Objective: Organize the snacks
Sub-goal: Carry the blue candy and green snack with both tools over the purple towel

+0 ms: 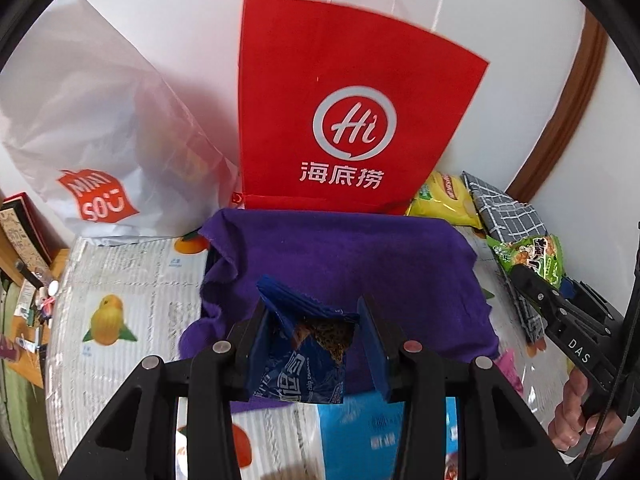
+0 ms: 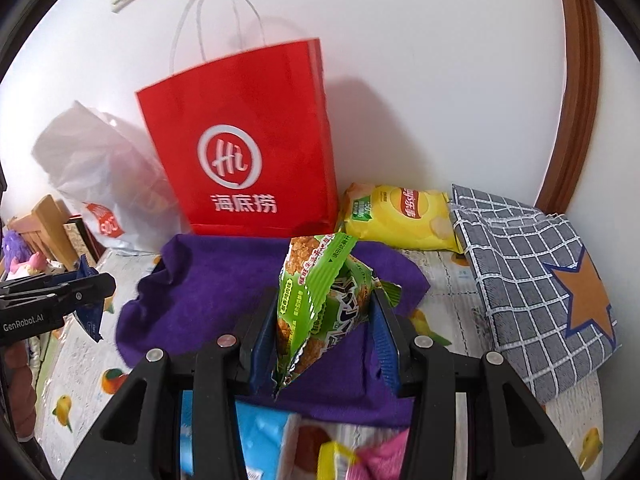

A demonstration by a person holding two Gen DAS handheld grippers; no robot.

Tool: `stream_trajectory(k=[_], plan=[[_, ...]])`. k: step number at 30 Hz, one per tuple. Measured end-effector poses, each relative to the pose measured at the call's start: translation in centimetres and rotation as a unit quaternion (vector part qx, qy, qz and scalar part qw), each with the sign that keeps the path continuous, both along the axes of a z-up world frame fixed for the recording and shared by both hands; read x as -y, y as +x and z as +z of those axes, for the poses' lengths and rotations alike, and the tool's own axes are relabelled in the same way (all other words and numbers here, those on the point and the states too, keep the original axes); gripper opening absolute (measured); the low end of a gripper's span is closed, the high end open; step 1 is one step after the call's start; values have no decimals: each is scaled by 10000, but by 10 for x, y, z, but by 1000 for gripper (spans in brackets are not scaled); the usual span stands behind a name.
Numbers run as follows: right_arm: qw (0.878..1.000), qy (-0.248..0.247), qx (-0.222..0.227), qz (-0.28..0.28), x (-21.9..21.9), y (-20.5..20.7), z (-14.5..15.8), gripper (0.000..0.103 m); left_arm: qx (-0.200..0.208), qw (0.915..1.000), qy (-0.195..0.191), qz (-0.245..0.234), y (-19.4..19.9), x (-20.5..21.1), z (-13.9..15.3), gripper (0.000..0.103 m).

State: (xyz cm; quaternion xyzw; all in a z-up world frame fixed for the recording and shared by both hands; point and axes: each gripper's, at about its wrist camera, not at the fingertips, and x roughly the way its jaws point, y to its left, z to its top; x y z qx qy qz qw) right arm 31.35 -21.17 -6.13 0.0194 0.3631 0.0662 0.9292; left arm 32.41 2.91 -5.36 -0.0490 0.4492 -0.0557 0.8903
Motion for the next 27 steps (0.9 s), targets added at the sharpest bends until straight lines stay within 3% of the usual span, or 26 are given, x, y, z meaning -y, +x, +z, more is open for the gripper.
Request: stream_trajectory(k=[13, 27], plan=[[9999, -4, -116, -95, 3, 62, -25, 45, -130, 9998, 95, -97, 59, 10, -30, 40], [9972, -163, -719, 94, -8, 94, -79, 45, -651, 9975, 271, -34, 83, 6, -82, 41]])
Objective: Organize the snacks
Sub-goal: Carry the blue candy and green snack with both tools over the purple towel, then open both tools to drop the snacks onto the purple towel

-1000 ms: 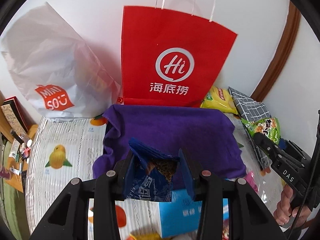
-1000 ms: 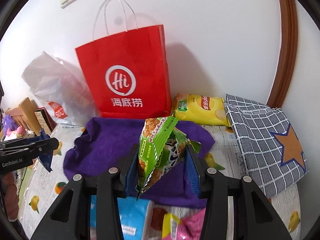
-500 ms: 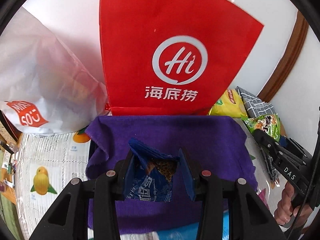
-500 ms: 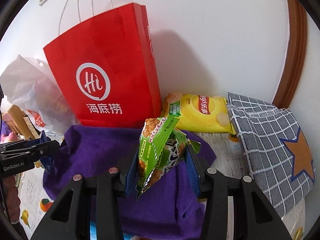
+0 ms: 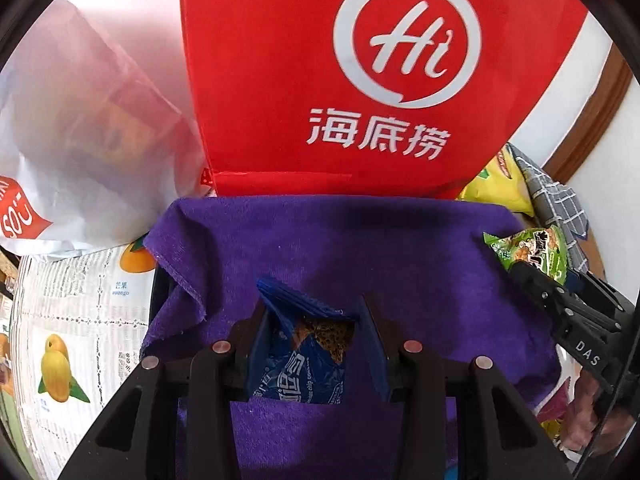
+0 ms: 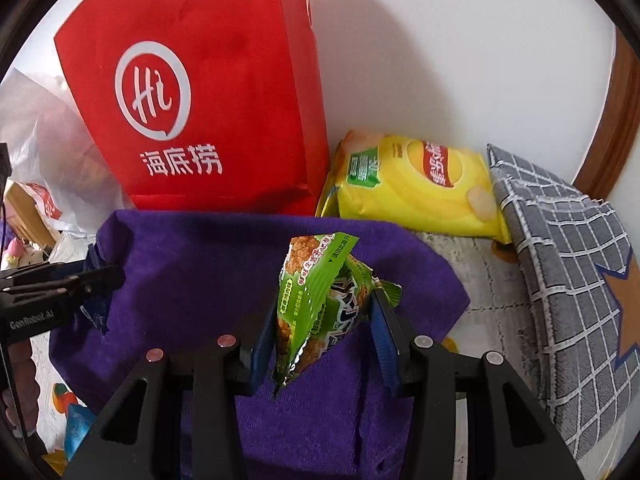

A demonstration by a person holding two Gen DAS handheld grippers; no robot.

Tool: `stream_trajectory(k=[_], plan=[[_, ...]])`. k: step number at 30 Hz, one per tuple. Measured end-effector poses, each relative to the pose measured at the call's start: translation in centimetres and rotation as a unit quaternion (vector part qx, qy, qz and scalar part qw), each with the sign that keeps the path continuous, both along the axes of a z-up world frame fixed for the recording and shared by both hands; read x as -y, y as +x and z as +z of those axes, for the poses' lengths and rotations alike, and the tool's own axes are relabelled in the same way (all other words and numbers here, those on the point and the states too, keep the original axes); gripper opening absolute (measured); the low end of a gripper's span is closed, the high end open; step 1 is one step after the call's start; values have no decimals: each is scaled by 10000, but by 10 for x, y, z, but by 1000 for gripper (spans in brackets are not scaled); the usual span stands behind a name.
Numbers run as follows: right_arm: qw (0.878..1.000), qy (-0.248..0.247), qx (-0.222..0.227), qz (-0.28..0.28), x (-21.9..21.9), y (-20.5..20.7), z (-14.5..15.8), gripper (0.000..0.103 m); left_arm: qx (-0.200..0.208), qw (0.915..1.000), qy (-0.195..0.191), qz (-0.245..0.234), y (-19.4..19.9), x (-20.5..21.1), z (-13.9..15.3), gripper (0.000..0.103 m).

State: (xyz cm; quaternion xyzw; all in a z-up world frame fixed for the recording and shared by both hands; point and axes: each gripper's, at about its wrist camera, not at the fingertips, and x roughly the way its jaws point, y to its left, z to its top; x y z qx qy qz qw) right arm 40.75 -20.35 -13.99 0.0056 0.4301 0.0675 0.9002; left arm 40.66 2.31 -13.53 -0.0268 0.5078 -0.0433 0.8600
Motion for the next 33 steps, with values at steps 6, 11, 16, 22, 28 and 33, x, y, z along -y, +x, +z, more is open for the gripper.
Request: stream_trajectory(k=[6, 11, 16, 22, 28, 33], plan=[[9997, 85, -217, 48, 0, 6, -9, 45, -143, 9999, -10, 1, 6, 3, -8, 41], [9994, 97, -340, 58, -1, 8, -14, 45, -149, 9997, -153, -104, 8, 6, -13, 41], [9989, 99, -451, 27, 0, 10, -18, 45, -232, 9996, -174, -72, 11, 7, -19, 43], [9978, 100, -657, 14, 2, 14, -27, 45, -278, 9995, -155, -73, 13, 10, -22, 43], [9984, 73, -562, -20, 4, 11, -23, 71, -278, 9994, -170, -100, 12, 14, -20, 63], [9993, -54, -362, -64, 4, 5, -10, 78, -50, 9999, -120, -111, 5, 18, -3, 78]])
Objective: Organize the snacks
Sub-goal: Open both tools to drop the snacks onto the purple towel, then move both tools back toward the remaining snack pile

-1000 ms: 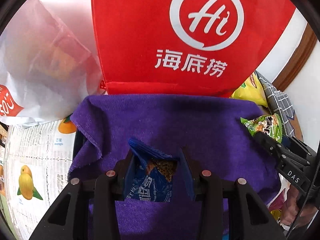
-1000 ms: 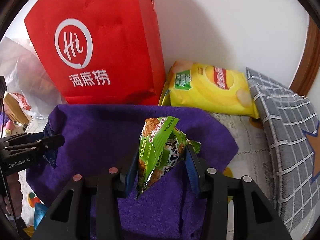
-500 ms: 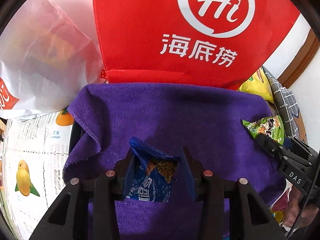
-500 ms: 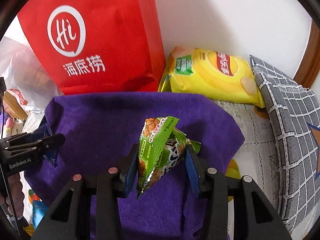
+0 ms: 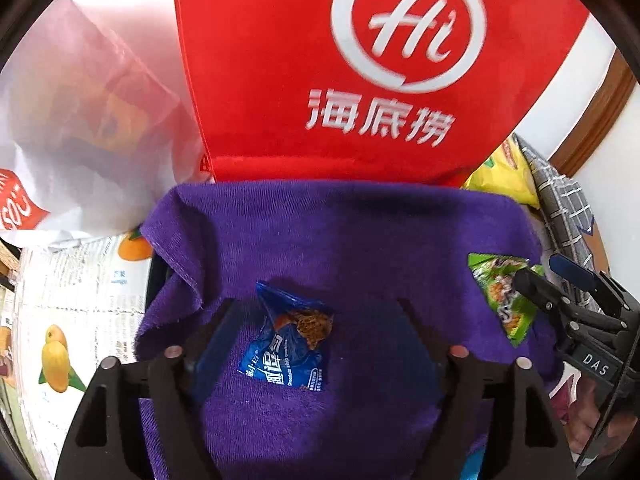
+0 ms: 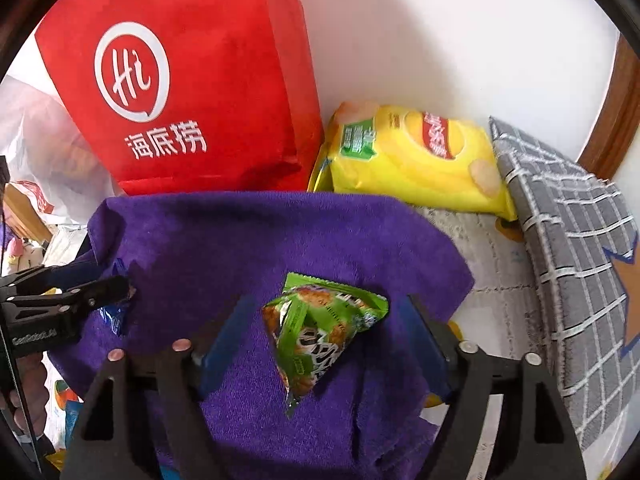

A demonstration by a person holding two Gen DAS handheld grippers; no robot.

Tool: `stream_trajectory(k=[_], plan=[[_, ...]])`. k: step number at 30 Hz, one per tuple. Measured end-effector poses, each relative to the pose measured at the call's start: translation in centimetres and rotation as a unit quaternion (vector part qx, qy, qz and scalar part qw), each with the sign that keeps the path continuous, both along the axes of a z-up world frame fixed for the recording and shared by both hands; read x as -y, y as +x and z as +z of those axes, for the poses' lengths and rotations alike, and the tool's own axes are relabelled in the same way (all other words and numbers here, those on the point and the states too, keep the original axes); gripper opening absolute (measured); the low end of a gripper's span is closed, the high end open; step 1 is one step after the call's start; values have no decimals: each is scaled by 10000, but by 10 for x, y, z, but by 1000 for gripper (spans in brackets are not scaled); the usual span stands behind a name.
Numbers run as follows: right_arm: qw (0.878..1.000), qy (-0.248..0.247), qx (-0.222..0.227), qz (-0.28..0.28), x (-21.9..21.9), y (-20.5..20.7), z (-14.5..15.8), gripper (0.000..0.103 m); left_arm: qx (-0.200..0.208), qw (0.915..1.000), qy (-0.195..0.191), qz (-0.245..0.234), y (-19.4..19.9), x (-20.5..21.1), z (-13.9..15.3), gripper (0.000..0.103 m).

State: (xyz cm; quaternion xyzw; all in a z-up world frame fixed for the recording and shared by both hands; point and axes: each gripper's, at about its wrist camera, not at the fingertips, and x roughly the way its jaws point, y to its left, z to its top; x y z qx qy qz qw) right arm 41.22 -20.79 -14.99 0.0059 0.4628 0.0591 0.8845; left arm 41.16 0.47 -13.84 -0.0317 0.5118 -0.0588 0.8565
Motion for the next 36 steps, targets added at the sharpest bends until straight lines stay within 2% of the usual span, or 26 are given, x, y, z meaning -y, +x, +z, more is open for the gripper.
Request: stream_trajectory(k=[8, 11, 14, 18, 22, 27, 30, 33, 36], plan=[[9992, -171, 251, -269, 6, -30, 37, 81, 325, 9990, 279, 111, -19, 2, 32, 85], [9972, -452, 407, -441, 9, -47, 52, 87, 312, 9989, 319, 133, -32, 0, 43, 85], [9939, -623, 656, -630, 15, -71, 70, 88, 449, 9981, 418, 95, -53, -2, 57, 85], [9936, -487, 759, -681, 25, -98, 88, 88, 640, 9971, 399, 57, -84, -5, 78, 85], [9911, -615, 927, -733, 27, -131, 103, 88, 799, 9961, 378, 0, -119, -6, 98, 85], [9877, -433, 1295, -762, 32, -179, 124, 88, 1017, 9946, 165, 134, -161, -6, 118, 85], [9897, -394, 1240, -590, 31, -203, 129, 88, 1021, 9945, 180, 134, -183, -6, 123, 85], [9917, -389, 1109, -518, 32, -220, 127, 88, 1066, 9935, 379, 111, -205, -5, 124, 85], [9923, -96, 1106, -554, 40, -239, 124, 88, 1037, 9929, 482, 333, -221, -8, 124, 87]])
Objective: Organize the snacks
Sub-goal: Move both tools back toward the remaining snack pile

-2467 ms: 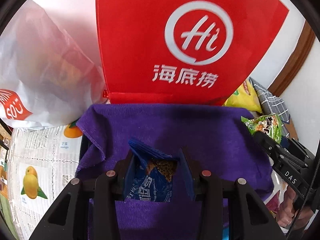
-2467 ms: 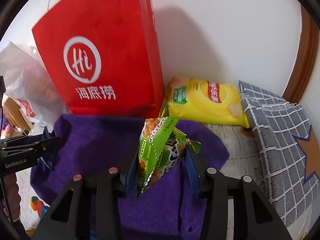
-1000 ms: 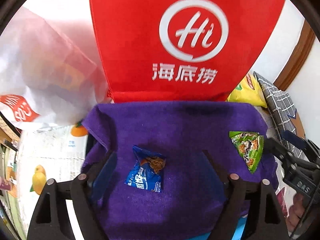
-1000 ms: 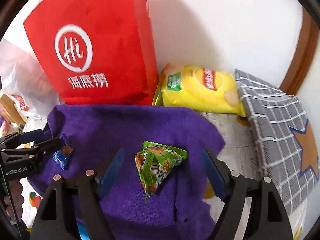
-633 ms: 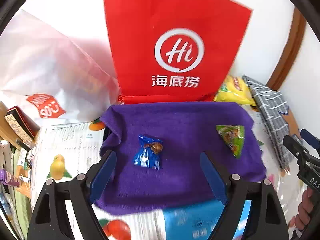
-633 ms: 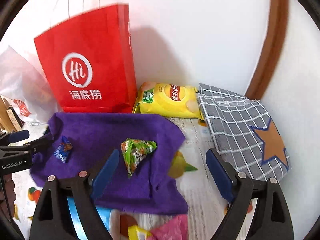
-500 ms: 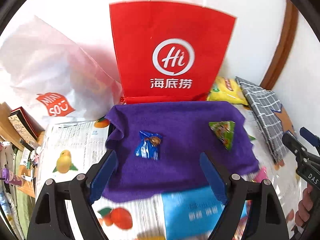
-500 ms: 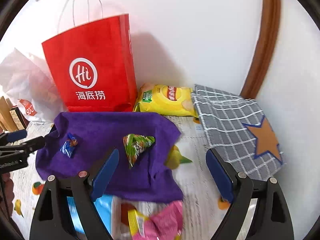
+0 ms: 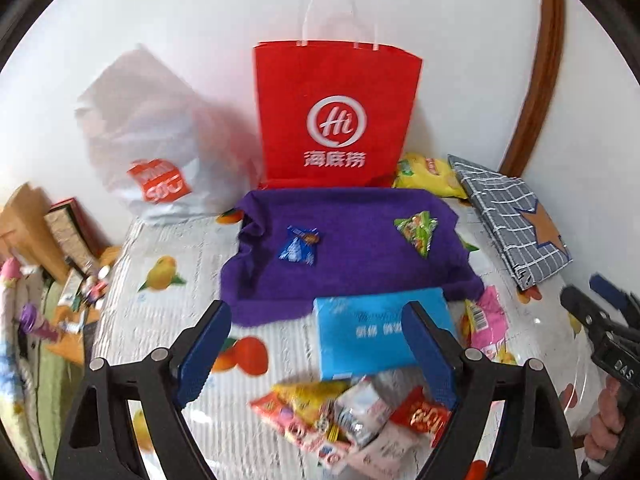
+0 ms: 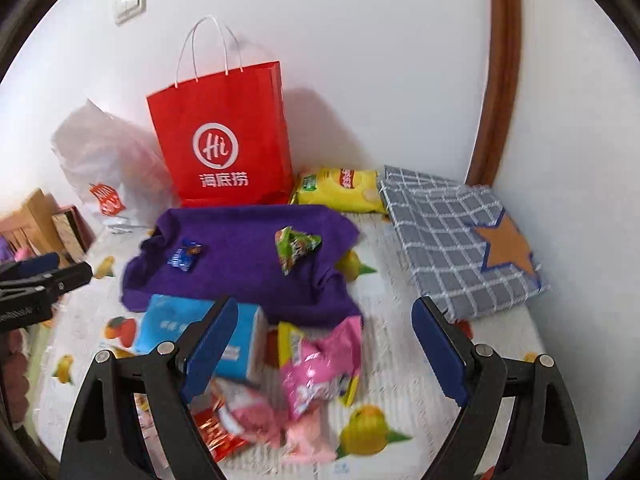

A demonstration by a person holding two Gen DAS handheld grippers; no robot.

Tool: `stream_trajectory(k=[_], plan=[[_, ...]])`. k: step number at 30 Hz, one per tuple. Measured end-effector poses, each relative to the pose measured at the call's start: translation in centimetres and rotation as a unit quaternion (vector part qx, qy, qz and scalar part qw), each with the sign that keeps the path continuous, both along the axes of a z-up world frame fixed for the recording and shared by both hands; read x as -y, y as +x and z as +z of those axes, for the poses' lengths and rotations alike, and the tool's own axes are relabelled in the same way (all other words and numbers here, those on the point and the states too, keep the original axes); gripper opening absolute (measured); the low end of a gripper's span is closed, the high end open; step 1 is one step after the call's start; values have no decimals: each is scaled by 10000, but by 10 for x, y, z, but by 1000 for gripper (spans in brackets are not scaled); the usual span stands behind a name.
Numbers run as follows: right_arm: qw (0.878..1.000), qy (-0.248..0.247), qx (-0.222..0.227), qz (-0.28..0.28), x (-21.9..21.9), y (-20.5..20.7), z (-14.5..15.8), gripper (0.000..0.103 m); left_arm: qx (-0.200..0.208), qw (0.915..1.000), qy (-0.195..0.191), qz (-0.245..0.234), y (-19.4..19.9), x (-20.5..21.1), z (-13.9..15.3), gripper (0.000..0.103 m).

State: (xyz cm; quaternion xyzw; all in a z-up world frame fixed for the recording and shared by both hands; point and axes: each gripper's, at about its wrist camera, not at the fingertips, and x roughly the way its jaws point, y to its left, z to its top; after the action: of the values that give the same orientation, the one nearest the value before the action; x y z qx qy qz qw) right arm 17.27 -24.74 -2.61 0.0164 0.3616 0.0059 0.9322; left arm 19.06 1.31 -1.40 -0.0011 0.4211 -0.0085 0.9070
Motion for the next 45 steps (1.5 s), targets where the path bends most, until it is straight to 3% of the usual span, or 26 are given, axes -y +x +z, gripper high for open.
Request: stream_trajectory(k=[3, 13, 24, 32, 43, 45], plan=[[9996, 234, -174, -14, 10, -13, -9, 87, 34, 9999, 74, 146, -11, -3, 0, 87], [9991, 189, -385, 14, 25, -31, -51, 83, -227, 9996, -110, 89, -22, -4, -27, 87], [9940, 427, -911, 430, 20, 19, -106, 84, -591, 9974, -226, 341, -3, -28, -65, 89], [9883, 456, -1316, 623, 11, 59, -137, 85, -718, 9965, -188, 383, 14, -40, -76, 89], [9825, 602, -1547, 848, 2, 76, -159, 87, -944, 9943, -170, 458, 16, -53, -91, 89], [9815, 626, -1578, 889, -1, 78, -161, 81, -965, 9941, -138, 473, 13, -55, -92, 89]])
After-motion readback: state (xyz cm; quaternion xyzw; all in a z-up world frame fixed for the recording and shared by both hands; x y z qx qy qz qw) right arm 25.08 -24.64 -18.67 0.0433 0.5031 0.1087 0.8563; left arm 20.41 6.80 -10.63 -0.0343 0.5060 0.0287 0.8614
